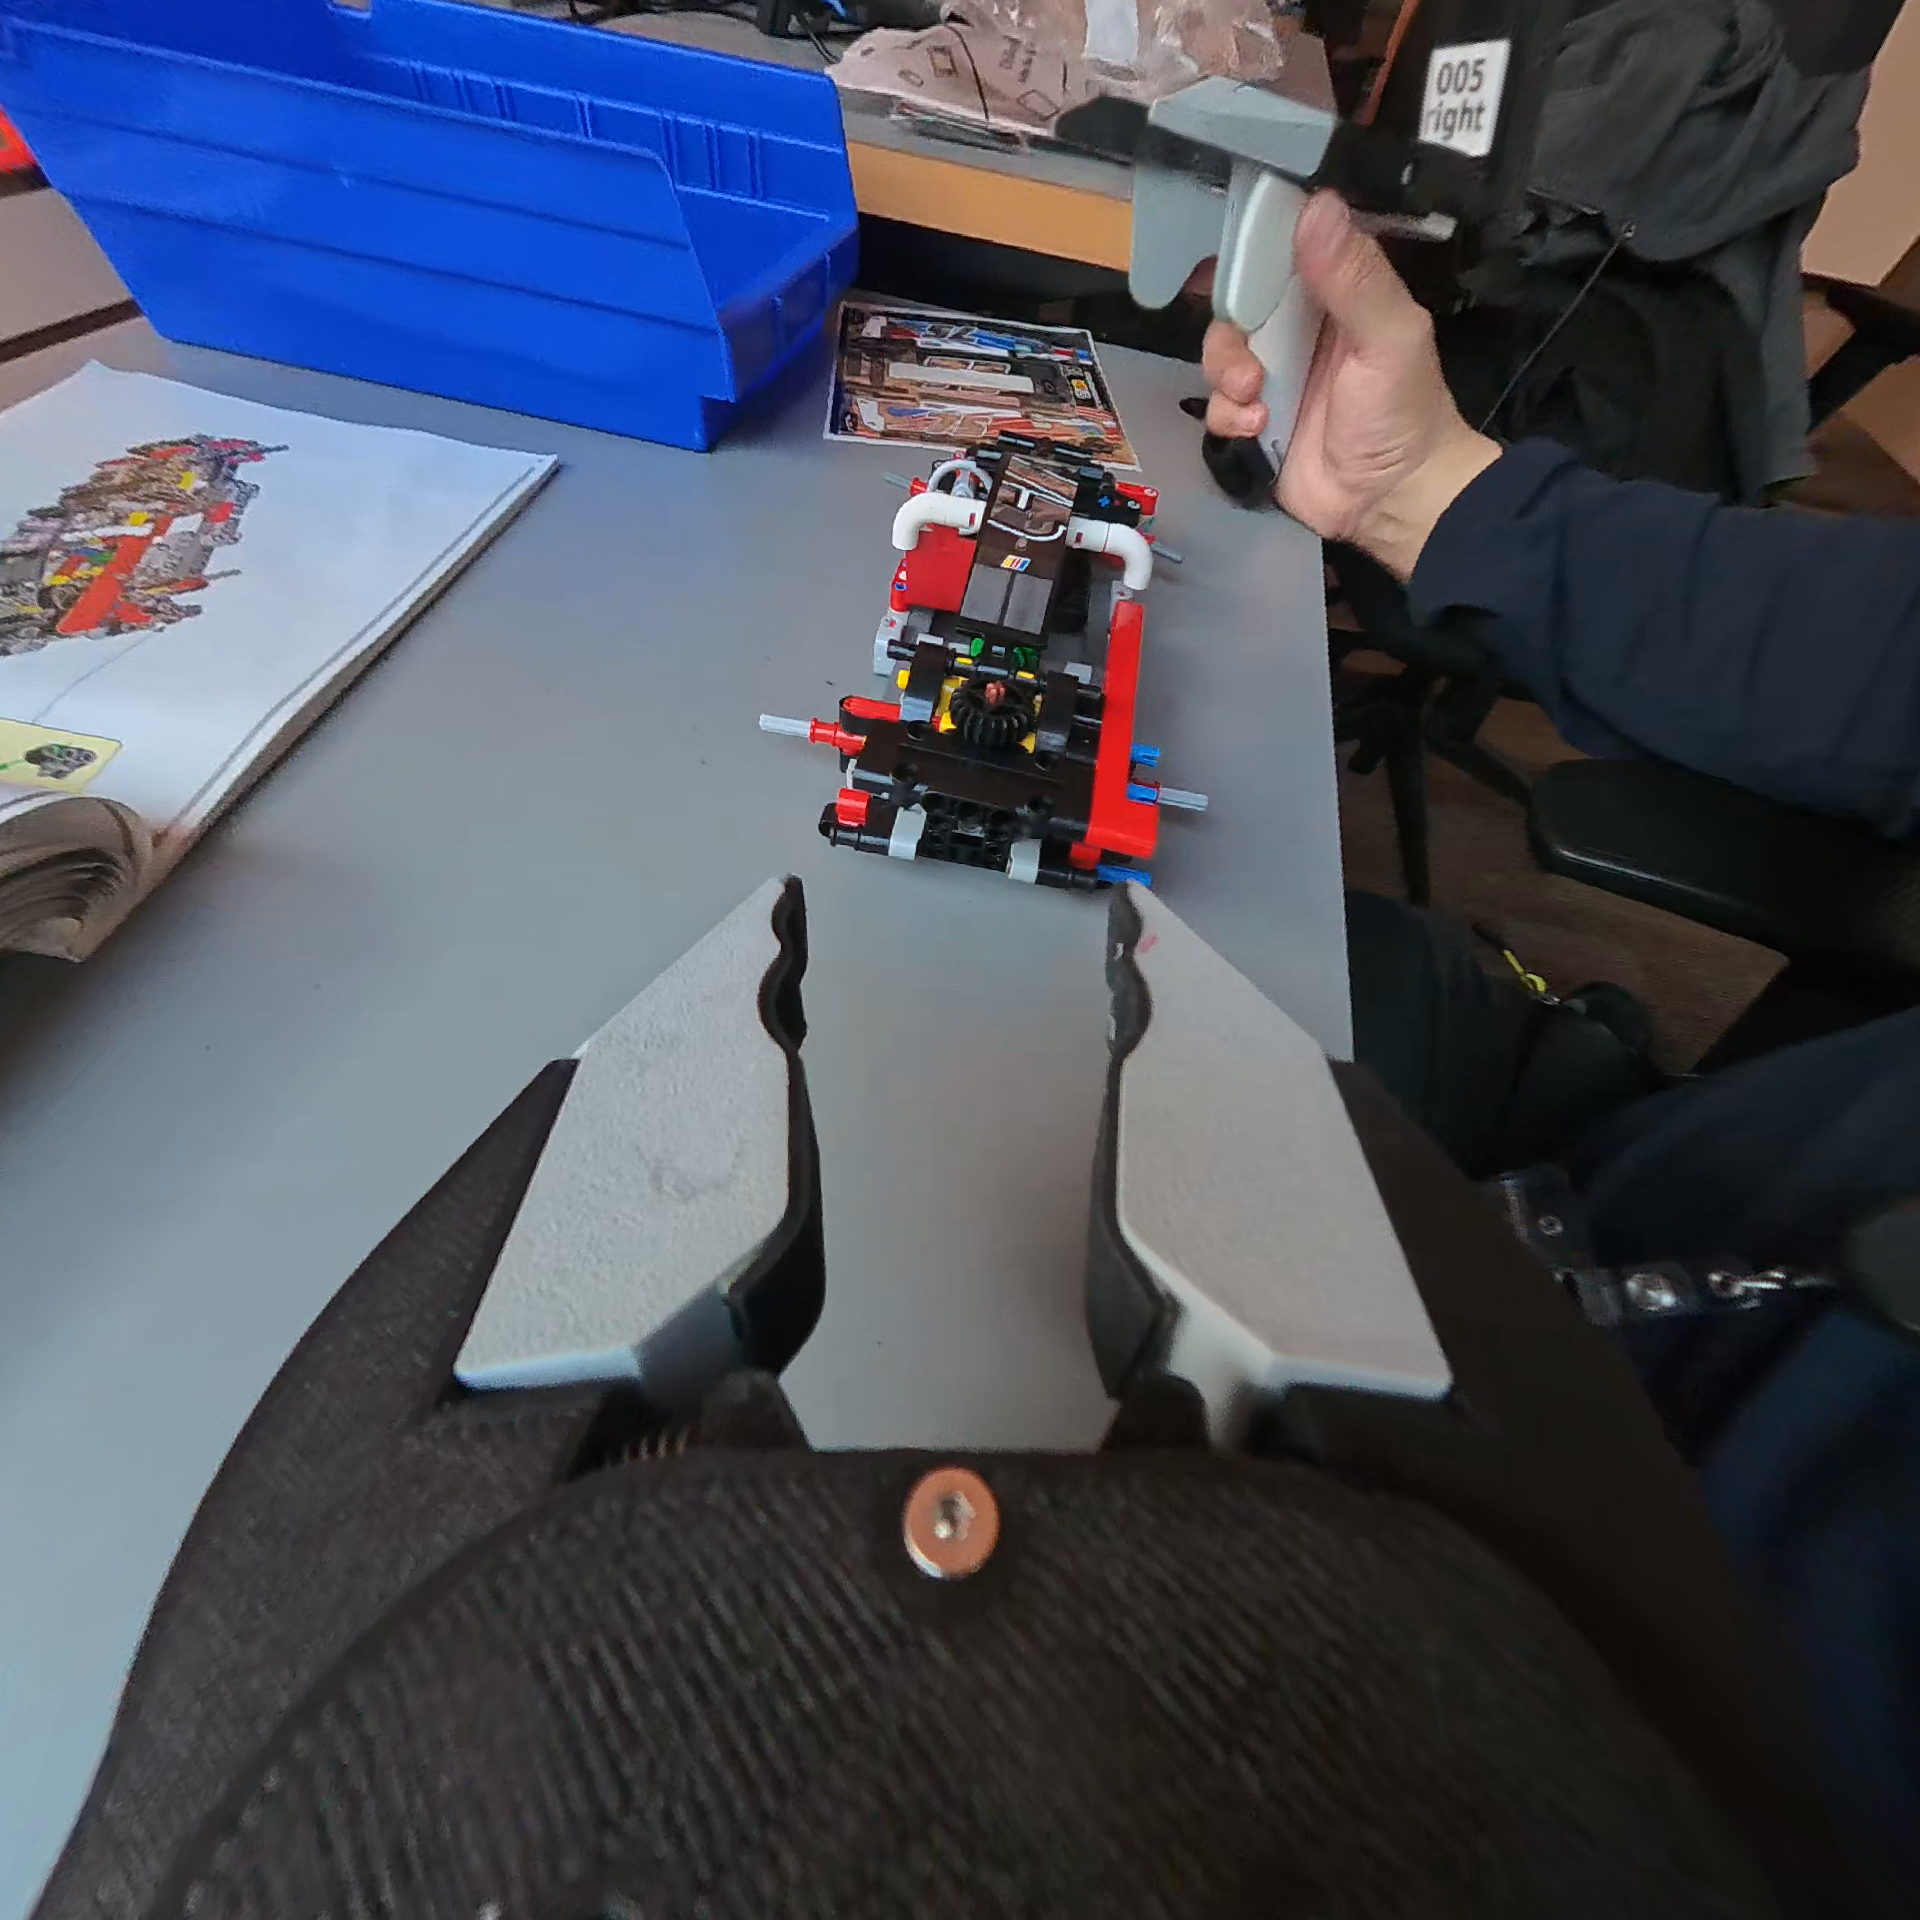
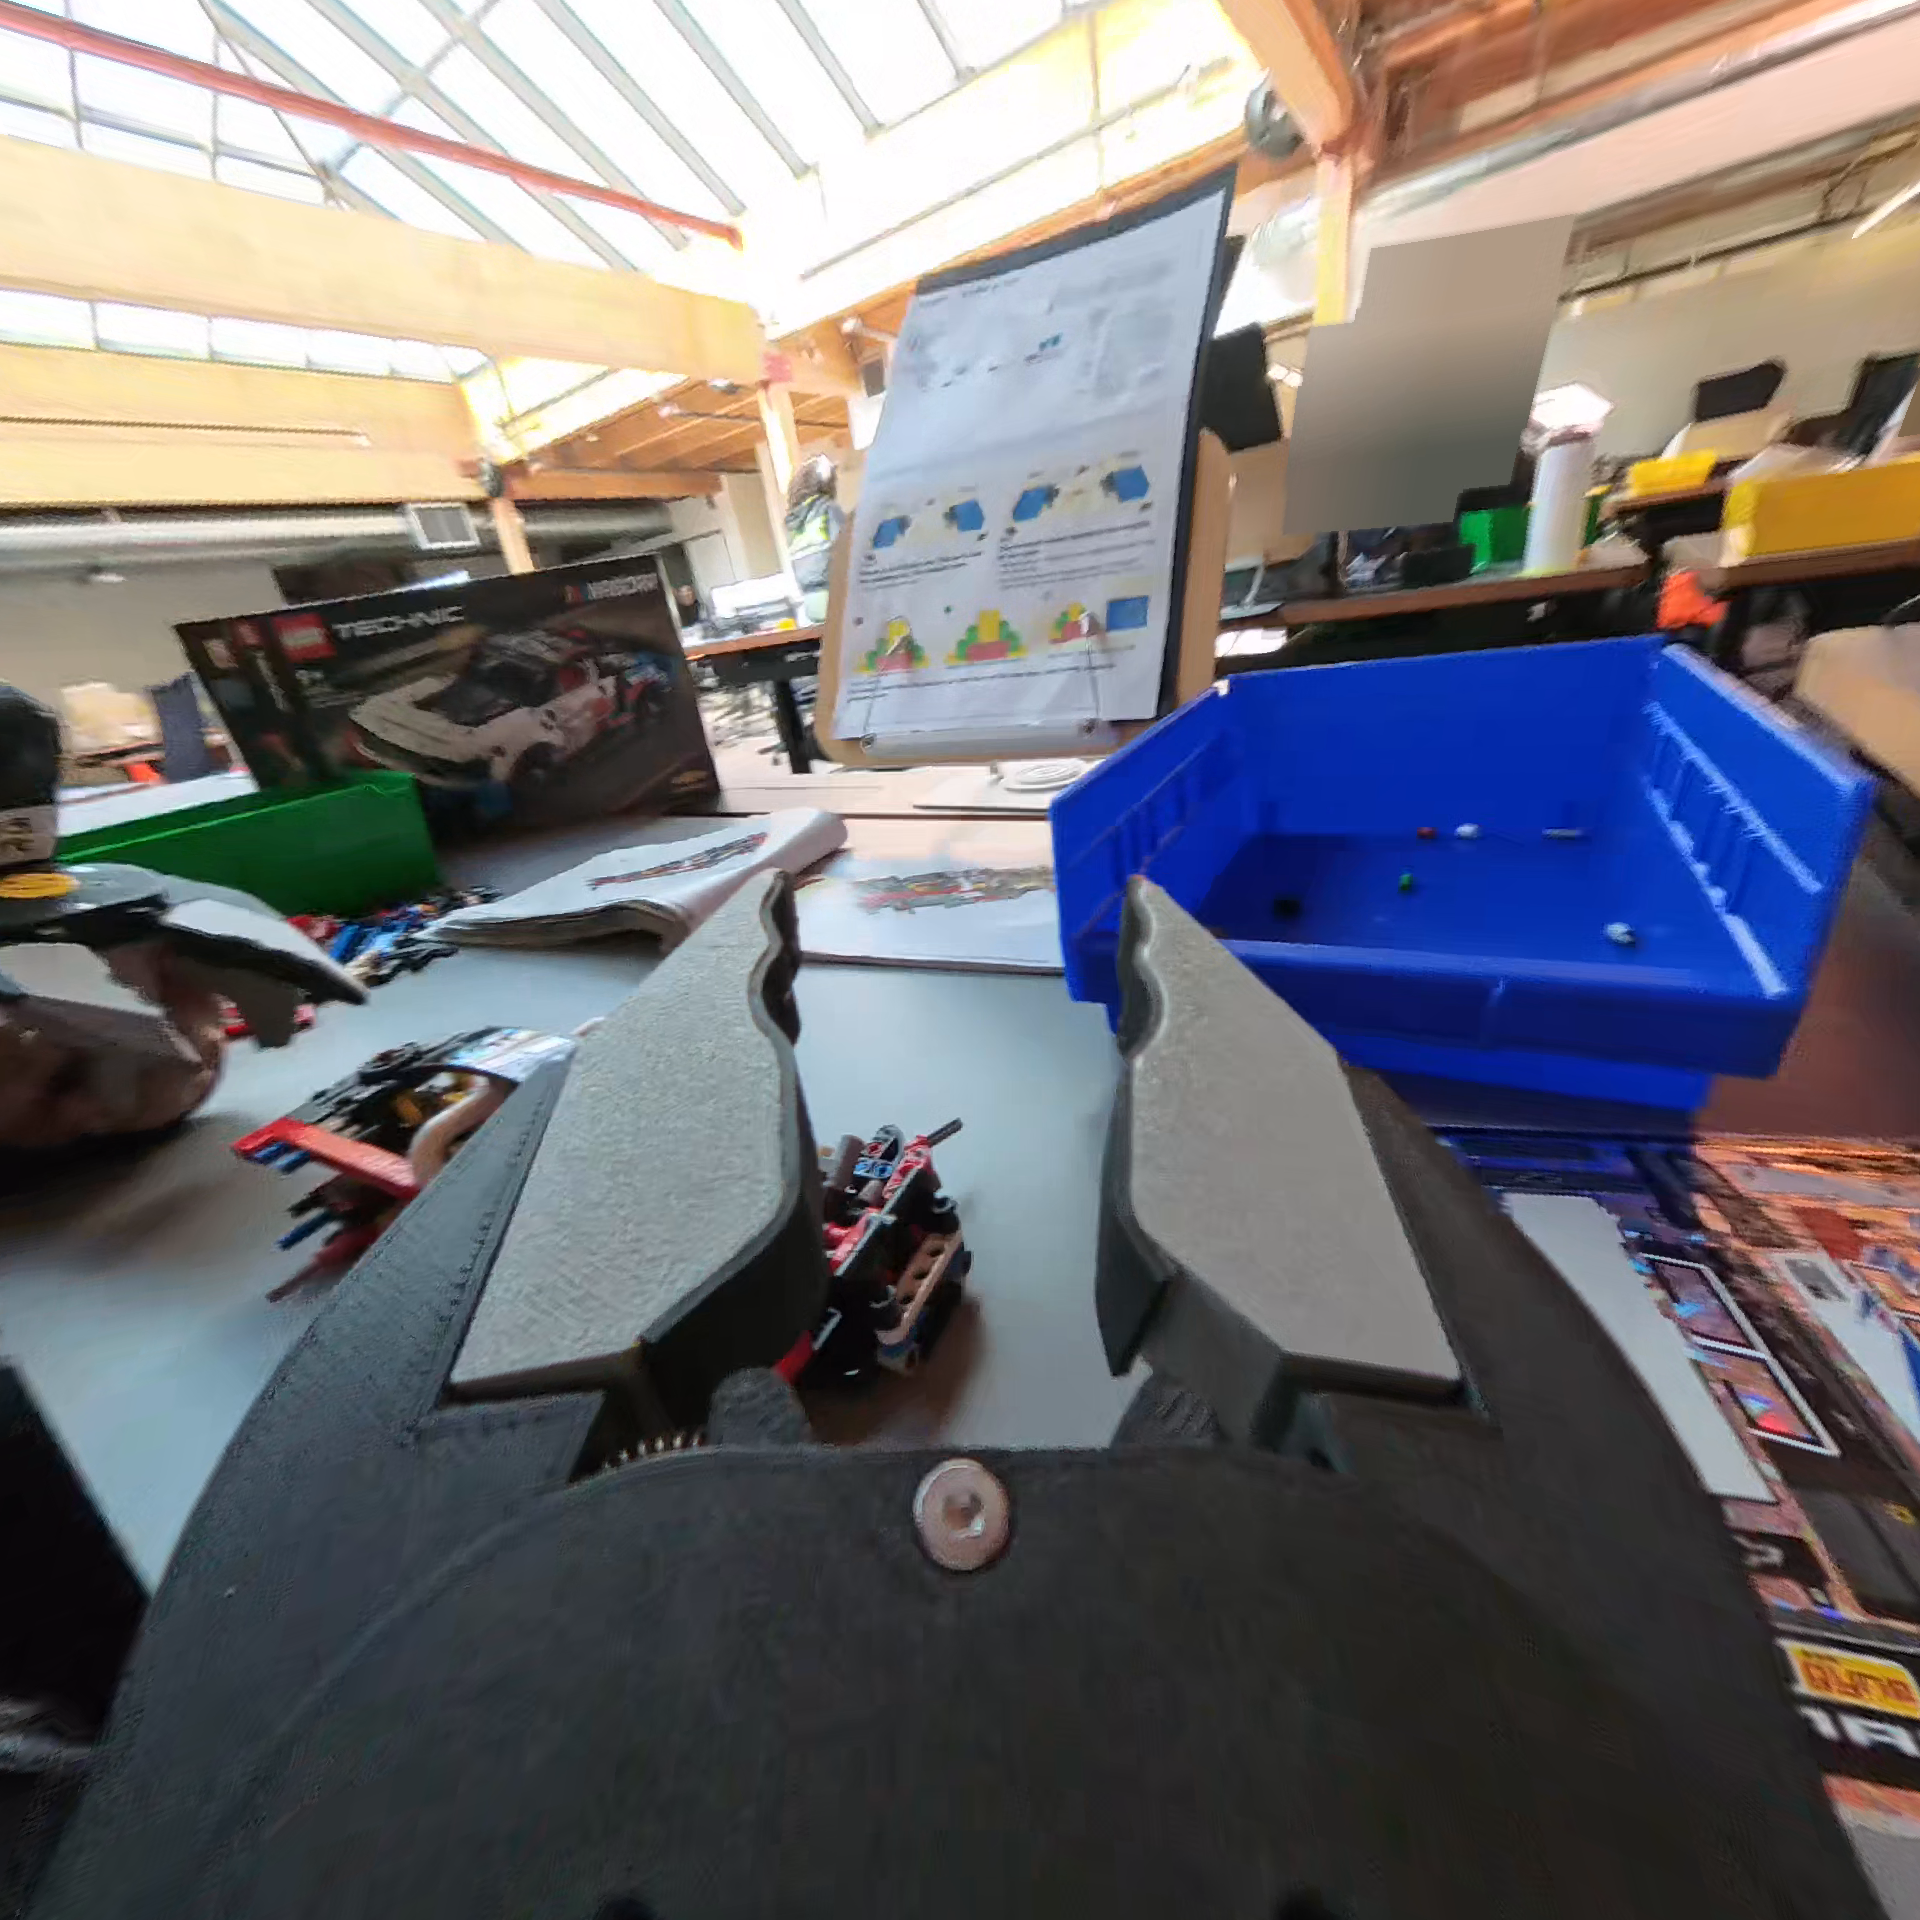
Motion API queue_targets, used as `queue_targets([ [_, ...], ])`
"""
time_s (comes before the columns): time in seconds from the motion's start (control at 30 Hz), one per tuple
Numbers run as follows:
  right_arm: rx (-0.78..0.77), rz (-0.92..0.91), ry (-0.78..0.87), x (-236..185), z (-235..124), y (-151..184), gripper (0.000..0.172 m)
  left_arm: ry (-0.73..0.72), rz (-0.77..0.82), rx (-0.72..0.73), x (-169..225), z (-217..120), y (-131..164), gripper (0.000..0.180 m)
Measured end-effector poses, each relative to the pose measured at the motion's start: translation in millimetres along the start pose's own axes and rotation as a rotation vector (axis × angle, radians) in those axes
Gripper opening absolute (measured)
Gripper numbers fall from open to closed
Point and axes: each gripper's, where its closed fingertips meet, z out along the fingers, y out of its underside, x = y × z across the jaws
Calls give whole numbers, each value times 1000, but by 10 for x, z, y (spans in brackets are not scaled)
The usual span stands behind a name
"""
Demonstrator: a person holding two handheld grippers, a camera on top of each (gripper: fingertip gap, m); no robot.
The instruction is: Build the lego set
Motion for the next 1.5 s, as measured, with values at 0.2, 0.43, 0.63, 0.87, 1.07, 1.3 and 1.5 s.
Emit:
queue_targets([
  [0.2, -43, 19, 51, 99, 27, 94, 64, -50, -1, 49, -68, -48, -60, 55],
  [0.43, -39, 3, 44, 74, 16, 91, 55, -87, 7, 75, -101, -82, -92, 55],
  [0.63, -121, -48, 51, 29, 86, 208, 54, -99, -4, 82, -125, -93, -101, 55],
  [0.87, -200, -121, 45, -46, 147, 327, 54, -89, 2, 79, -106, -88, -100, 54],
  [1.07, -186, -133, 27, -78, 142, 309, 53, -57, 18, 45, -57, -39, -65, 48],
  [1.3, -227, -126, 25, -70, 172, 367, 54, -16, 73, 49, 20, -8, -80, 43],
  [1.5, -249, -146, 35, -74, 186, 398, 53, 5, 65, 50, 21, 14, -93, 41],
])
